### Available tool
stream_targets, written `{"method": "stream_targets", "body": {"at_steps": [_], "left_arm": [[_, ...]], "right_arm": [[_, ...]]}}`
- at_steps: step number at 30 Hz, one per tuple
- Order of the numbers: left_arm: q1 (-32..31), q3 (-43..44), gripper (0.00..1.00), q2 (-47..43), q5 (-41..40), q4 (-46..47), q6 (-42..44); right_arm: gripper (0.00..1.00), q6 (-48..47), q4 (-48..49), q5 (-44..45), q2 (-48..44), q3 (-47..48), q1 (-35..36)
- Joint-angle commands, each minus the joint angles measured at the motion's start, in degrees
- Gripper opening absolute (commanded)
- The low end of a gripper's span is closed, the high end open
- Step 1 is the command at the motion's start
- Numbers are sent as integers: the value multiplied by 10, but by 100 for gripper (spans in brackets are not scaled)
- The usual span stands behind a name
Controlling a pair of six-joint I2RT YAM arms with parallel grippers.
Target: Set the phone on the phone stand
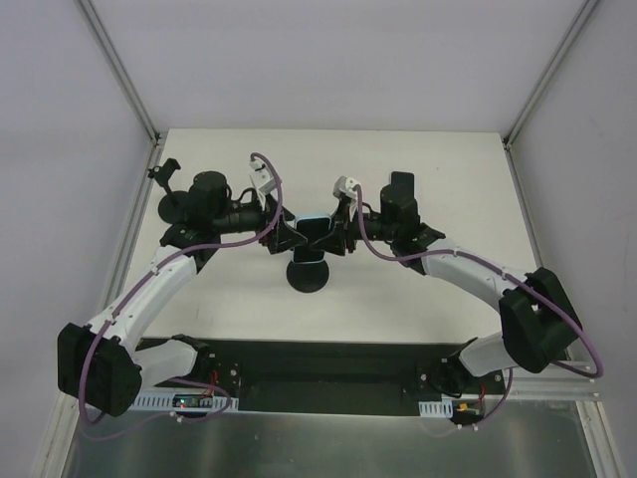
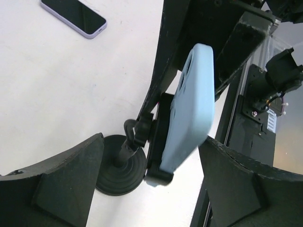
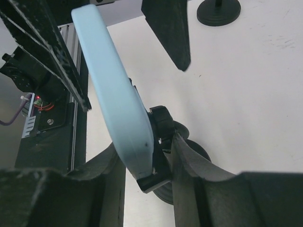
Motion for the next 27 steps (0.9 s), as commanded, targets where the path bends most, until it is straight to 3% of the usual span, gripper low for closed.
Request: {"method": "stream_targets", "body": {"at_steps": [1,7,13,17,23,27], "left_arm": [[15,-21,80,-37,14,37,-27],[14,-35,77,-11,52,34,-20],[-19,-43,77,17,25,28,20],[-21,-37,56,32,12,21,22],[-38,-34,35,52,-33,-13,31],[-44,-25,5,69,-65,-13,33]], "right_arm": [[0,49,31,-45,-5,4,-27],[0,101,60,-61,1,5,-50],[0,114,70,-74,5,7,-54],[0,114,69,-73,4,7,-53],[0,115,69,-64,1,9,-54],[0,116,69,-56,-9,7,-52]]}}
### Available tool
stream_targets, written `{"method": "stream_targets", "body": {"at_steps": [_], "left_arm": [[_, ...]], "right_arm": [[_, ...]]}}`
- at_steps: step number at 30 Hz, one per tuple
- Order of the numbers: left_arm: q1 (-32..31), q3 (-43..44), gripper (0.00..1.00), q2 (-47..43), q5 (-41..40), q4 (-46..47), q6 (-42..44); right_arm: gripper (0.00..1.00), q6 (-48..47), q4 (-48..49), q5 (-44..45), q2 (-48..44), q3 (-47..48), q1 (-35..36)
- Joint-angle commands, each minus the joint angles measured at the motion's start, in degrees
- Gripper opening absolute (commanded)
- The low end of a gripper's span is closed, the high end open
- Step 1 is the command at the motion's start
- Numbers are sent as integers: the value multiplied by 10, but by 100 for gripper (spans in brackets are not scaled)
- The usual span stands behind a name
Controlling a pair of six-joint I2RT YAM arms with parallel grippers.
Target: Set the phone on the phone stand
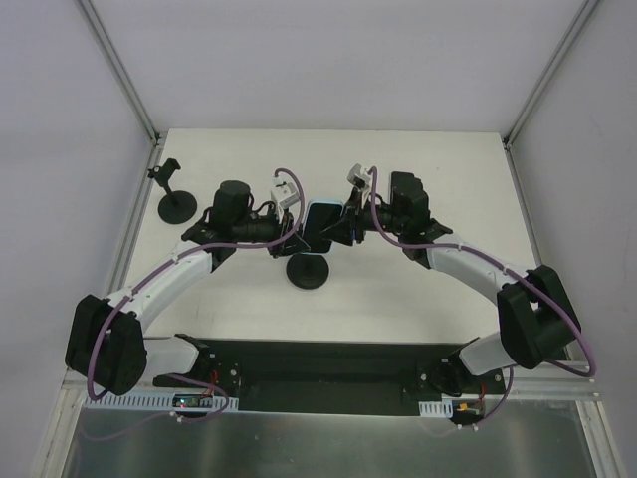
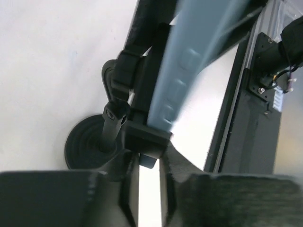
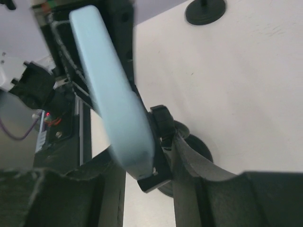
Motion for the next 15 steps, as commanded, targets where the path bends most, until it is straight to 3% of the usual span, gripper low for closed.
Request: {"method": "stream_targets", "body": {"at_steps": [1,9,10,11,13,15], "left_arm": [[-7,15,0,13,-41,-6,15],[-13,19,0,-13,-74,-41,24],[-12,23,24,-16,-85,-47,20],[-12,25,39,-22,-89,-50,20],[-12,24,59,-50,-95,-55,23],[-12,22,64,-87,-114,-56,25]], "right_arm": [[0,25,37,-15,-21,6,2],[0,12,8,38,-36,6,27],[0,8,1,64,-40,7,35],[0,5,-8,78,-44,7,37],[0,6,-14,125,-63,-6,42],[0,-7,-36,160,-90,-12,46]]}}
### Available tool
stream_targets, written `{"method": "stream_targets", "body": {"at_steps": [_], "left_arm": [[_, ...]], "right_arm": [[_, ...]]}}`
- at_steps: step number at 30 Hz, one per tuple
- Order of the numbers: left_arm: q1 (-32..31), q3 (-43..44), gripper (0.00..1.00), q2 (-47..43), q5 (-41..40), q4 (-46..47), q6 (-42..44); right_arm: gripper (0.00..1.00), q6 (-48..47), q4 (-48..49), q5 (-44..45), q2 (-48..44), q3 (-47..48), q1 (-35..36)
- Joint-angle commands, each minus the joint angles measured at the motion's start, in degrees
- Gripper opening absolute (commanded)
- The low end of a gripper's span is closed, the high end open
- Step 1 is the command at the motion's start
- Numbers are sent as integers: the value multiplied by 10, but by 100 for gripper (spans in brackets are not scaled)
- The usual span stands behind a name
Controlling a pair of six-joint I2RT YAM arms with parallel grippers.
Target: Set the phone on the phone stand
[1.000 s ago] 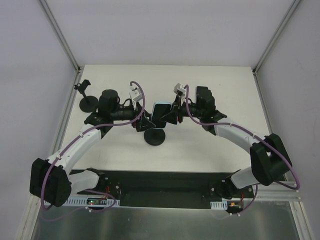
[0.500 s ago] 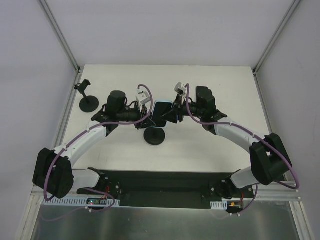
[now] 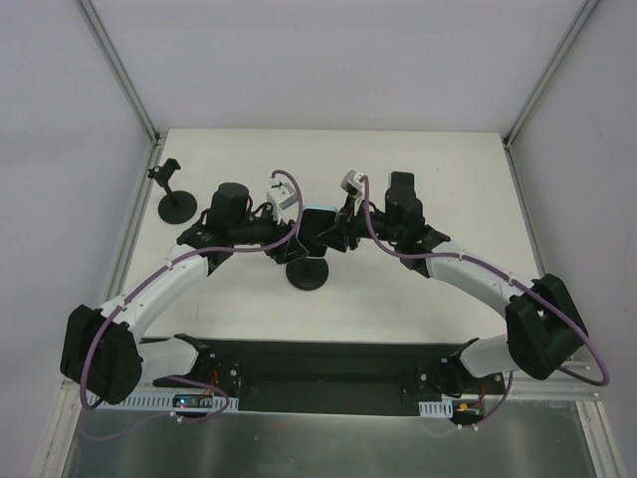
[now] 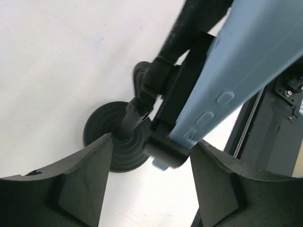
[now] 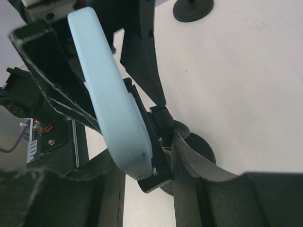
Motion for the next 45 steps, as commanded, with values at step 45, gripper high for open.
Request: {"method": "stream_targets", "body": {"at_steps": [45], "left_arm": [[-46,-33,66,-243,-205,55,-48]], "right_arm": [[0,-73,-99,228,46,184,-531]]}}
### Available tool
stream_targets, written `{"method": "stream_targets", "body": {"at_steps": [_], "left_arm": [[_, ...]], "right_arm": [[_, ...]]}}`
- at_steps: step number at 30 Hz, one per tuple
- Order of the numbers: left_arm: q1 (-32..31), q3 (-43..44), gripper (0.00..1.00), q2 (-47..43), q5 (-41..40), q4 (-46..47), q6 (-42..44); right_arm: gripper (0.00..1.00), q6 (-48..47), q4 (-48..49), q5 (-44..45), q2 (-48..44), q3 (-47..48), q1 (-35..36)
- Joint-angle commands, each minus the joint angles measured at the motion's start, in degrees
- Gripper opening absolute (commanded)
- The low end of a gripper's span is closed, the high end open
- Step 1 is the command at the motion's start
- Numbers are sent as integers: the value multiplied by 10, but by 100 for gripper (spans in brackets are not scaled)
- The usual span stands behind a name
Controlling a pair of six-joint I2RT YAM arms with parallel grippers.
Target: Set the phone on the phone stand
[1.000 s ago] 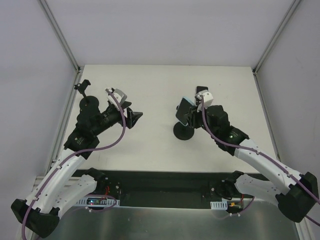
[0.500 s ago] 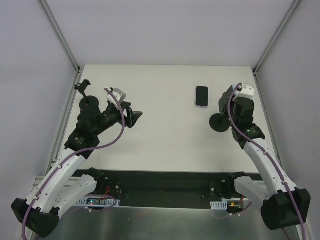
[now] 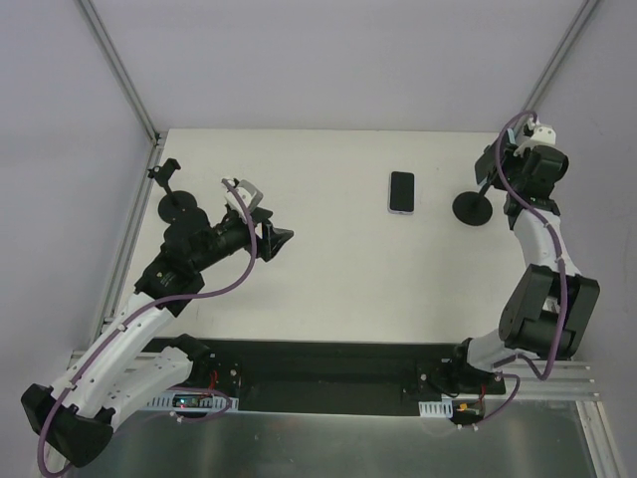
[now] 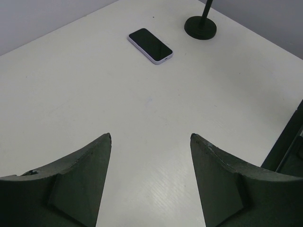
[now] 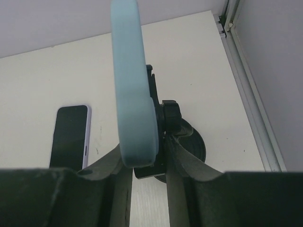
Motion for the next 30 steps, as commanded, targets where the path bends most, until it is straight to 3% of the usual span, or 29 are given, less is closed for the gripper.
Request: {"method": "stream_targets", "body": {"at_steps": [1,6,7,8,9,12,13,17,18,21,24,27,30], "left_arm": [[-11,1,66,0,9,24,-5],[-12,0,66,4,0,25,-2],[-12,0,66,5,1,25,-3],[-12,-1,66,7,3,25,-3],[-11,-1,66,8,7,25,-5],[-12,2,66,6,18,26,-5],[-11,3,66,4,17,25,-3],[-11,2,66,4,9,24,2],[-10,2,66,4,9,24,2],[-10,0,66,7,8,24,-2],[-10,6,66,10,8,20,-6],[-4,11,66,5,-18,15,-7],[9,18,66,13,-96,6,-20]], "right_arm": [[0,-26,71,-98,45,90,-38],[1,-41,31,-128,97,145,-48],[7,-40,26,-131,100,150,-48],[17,-40,17,-137,105,153,-48],[43,-39,15,-140,106,151,-47],[69,-22,21,-129,97,133,-46],[73,-14,7,-123,94,135,-46],[80,28,-32,-82,65,134,-45],[87,36,-35,-64,54,125,-44],[90,83,-81,24,-2,86,-43],[90,166,-136,99,-83,6,-43],[89,245,-87,131,-192,-159,-8],[89,238,-8,209,-286,-292,116]]}}
